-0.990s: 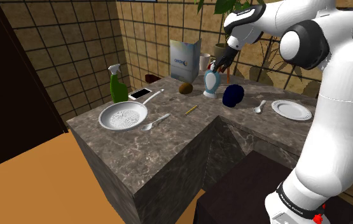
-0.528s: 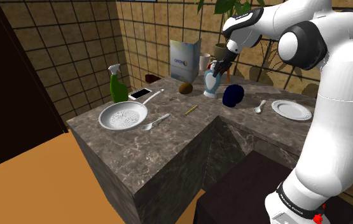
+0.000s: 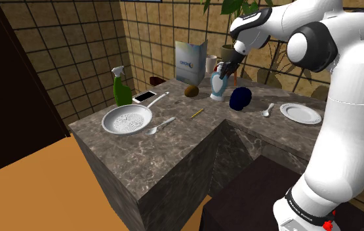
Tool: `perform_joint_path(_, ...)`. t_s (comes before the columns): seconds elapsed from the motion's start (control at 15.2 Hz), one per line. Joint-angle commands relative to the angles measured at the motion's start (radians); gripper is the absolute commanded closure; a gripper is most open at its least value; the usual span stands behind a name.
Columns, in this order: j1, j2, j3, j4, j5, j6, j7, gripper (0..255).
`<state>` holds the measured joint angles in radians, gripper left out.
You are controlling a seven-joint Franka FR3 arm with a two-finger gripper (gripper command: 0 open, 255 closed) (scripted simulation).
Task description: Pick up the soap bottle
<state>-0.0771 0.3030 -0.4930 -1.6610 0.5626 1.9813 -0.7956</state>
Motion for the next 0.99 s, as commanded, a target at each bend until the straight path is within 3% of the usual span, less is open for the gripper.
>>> perform_joint_path(0.0,0.000,-0.005,-0.001,0.014,-0.006,-0.016,0.009,255)
perform_joint_path(0.92,-0.011,-0.021,-0.013,0.163,-0.038,-0.167,0.077,255)
